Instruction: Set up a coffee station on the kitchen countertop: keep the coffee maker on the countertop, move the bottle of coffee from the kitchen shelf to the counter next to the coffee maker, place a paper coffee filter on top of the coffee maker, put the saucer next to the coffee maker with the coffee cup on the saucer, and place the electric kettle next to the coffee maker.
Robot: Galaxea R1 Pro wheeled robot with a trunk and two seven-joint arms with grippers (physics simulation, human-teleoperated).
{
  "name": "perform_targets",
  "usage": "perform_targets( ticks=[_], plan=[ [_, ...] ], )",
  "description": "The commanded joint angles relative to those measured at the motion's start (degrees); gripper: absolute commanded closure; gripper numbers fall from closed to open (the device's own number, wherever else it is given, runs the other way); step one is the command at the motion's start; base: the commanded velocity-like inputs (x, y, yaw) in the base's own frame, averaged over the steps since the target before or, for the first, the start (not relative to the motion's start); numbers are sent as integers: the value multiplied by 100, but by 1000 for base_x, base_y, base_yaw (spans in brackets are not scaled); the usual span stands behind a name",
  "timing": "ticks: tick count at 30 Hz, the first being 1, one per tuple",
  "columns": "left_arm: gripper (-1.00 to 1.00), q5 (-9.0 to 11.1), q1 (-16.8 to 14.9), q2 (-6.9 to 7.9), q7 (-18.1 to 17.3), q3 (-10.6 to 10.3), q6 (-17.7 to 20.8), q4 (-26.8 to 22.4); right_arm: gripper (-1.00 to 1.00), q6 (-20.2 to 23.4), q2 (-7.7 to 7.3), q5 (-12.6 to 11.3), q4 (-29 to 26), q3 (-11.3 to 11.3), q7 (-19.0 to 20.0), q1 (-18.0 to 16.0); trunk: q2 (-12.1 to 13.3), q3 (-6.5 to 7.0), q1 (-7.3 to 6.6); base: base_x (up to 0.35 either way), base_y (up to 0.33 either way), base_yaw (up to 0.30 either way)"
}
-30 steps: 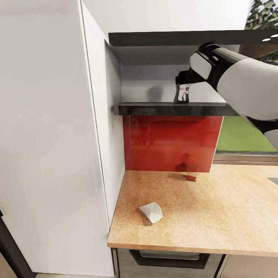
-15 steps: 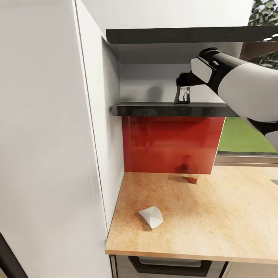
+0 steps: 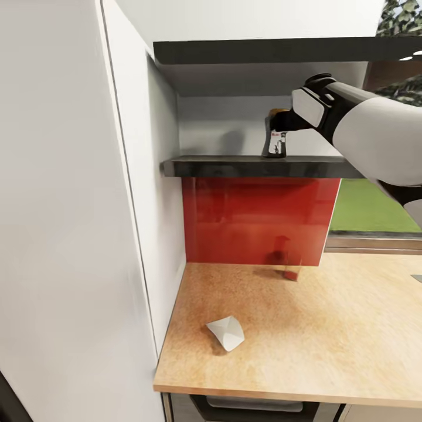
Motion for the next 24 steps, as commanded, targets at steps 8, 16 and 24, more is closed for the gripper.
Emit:
perform_targets(
  ticks=[8, 16, 24],
  plan=[
    [-100, 36, 2, -1, 17, -44, -16, -3, -100, -8, 27, 3, 15, -42, -26, 17, -2, 0, 3, 56, -59, 0],
    [-100, 36, 3, -2, 17, -43, -19, -3, -100, -24, 54, -4, 20, -41, -21, 27, -2, 0, 3, 4, -4, 0],
    [-100, 36, 1, -5, 17, -43, -17, -3, -100, -26, 86, -8, 20, -48, -15, 70, -2, 0, 3, 107, 0, 0]
  ],
)
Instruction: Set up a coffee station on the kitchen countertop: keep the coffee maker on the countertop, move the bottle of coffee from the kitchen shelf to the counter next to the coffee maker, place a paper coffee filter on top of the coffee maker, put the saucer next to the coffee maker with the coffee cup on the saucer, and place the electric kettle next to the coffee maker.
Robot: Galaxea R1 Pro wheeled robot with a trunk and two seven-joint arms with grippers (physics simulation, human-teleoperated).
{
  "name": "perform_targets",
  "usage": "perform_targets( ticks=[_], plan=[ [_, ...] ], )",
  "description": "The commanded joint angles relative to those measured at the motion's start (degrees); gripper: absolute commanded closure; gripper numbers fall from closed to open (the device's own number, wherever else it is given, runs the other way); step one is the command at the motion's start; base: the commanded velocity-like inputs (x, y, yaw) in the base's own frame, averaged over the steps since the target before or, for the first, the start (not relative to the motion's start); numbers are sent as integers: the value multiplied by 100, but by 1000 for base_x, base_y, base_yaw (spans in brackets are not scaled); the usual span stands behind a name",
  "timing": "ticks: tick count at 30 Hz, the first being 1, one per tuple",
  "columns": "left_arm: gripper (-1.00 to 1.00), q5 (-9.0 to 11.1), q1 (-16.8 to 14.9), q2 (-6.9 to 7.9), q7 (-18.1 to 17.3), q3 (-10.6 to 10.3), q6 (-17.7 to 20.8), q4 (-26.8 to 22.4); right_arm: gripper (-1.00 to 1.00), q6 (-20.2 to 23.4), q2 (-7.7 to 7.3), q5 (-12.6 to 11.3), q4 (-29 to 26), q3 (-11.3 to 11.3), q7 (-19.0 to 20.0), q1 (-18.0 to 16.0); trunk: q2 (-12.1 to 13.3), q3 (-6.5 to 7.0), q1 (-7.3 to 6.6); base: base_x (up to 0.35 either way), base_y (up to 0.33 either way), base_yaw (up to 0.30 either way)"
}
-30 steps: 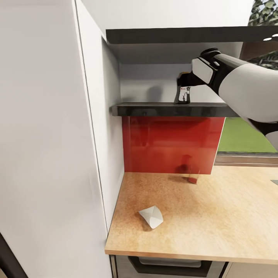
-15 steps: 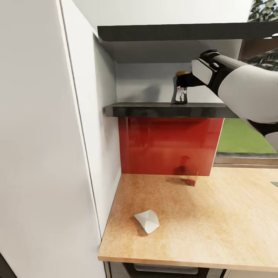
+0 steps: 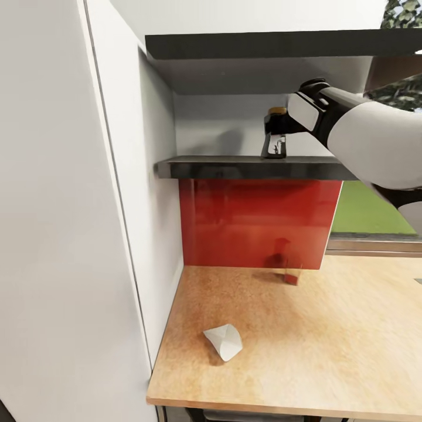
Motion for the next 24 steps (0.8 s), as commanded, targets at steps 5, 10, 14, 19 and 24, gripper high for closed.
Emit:
perform_targets(
  ticks=[5, 10, 14, 19, 24],
  plan=[
    [-100, 27, 4, 4, 17, -48, -16, -3, -100, -1, -17, -53, 12, -49, -32, 4, -2, 0, 4, 131, 0, 0],
    [-100, 27, 4, 5, 17, -47, -22, -3, -100, -4, -14, -162, 12, -49, -30, 5, -2, 0, 4, 16, 0, 0],
    [-100, 27, 4, 5, 17, -47, -24, -3, -100, 2, -10, -173, 12, -48, -30, 6, -2, 0, 4, 2, 0, 0],
    [-100, 27, 3, 5, 17, -47, -23, -3, -100, 3, -10, -176, 12, -49, -30, 6, -2, 0, 4, 52, 0, 0],
    [-100, 20, 3, 5, 17, -47, -22, -9, -100, 2, -10, -176, 12, -49, -30, 11, -2, 0, 4, 245, 0, 0]
  ],
)
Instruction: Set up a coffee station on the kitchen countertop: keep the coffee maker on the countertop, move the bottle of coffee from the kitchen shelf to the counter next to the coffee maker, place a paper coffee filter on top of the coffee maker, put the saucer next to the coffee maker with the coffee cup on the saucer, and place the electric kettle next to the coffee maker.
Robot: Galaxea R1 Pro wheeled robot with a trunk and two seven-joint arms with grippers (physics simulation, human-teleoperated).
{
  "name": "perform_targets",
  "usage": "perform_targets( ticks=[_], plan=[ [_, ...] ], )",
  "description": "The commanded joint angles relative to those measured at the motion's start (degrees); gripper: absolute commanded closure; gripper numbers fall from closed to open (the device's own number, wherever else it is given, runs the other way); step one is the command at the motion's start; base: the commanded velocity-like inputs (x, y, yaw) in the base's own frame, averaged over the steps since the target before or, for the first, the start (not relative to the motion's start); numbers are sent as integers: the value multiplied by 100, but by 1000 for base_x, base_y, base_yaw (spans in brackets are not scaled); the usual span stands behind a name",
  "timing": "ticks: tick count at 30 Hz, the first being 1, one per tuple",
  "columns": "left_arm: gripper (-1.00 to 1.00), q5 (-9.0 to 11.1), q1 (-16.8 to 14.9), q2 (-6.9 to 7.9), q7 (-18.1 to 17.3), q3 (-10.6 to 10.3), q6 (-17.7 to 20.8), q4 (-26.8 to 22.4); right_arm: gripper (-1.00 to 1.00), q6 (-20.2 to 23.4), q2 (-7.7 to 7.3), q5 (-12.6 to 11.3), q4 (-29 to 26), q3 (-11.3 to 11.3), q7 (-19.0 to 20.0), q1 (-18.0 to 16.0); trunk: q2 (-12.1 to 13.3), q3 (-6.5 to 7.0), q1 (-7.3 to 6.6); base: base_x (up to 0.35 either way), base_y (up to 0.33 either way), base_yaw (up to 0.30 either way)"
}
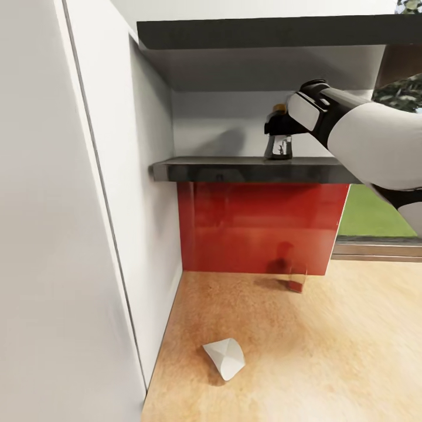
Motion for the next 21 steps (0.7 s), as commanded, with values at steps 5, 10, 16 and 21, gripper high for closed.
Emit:
perform_targets(
  ticks=[5, 10, 16, 21],
  plan=[
    [-100, 25, 2, 0, 17, -48, -14, -5, -100, 4, 6, 22, 11, -45, -41, 13, -2, 0, 5, 141, 0, 0],
    [-100, 15, 0, -1, 17, -48, -14, -5, 100, -2, 3, 22, 11, -47, -35, 22, -2, 0, 5, 25, 0, 0],
    [-100, 2, 2, 0, 17, -48, -14, -5, 100, -72, -8, 22, 11, -48, -32, 58, -2, 0, 5, 3, 0, 0],
    [-100, -1, 4, -1, 17, -48, -14, -7, 100, -90, -16, 22, 11, -46, -25, 81, -2, 0, 5, 0, 0, 0]
  ],
)
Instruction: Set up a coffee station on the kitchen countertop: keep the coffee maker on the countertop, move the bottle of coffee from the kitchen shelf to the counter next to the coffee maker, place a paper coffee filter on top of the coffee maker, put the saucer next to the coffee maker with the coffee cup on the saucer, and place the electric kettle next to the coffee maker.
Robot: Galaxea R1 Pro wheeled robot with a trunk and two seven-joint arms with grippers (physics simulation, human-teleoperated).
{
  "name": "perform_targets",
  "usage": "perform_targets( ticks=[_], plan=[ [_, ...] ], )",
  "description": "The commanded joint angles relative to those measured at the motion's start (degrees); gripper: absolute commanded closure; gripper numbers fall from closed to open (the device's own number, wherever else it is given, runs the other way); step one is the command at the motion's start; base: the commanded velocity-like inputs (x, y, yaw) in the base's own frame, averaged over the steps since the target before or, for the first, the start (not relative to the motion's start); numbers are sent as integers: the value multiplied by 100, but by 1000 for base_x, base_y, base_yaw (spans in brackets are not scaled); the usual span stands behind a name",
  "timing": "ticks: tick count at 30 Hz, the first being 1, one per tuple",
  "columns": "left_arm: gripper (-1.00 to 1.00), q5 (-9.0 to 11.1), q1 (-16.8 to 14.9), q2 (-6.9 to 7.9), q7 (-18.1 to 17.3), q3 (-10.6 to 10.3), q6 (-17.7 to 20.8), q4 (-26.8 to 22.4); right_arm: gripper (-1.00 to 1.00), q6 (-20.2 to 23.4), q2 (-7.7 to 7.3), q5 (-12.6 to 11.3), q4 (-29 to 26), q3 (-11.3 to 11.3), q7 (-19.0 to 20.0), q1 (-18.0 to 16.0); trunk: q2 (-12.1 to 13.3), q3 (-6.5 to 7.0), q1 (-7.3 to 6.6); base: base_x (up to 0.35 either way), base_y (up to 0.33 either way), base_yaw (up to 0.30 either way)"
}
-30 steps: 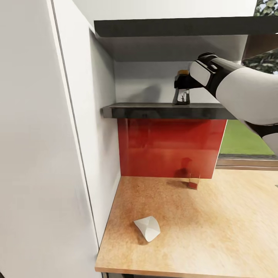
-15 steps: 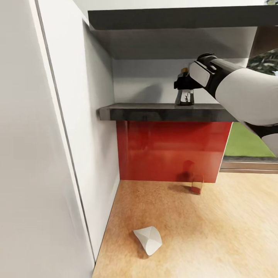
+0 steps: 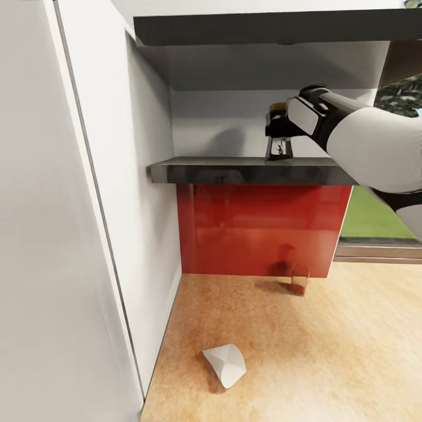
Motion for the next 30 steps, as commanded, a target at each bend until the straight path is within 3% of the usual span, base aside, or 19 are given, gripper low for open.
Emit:
perform_targets(
  ticks=[1, 13, 30],
  plan=[
    [-100, 28, 0, 0, 17, -48, -14, -3, 100, -2, 1, -52, 21, -104, -38, 5, 1, -3, 3, 0, 0, 0],
    [-100, 22, -2, -6, 17, -48, -14, -7, 100, -1, 23, -44, 21, -99, -28, 23, 1, -2, 3, 0, 0, 0],
    [-100, 19, -1, 1, 17, -53, -14, -11, 100, 9, 37, -44, 21, -99, -24, 32, 1, 118, 3, 0, 0, 0]
  ],
)
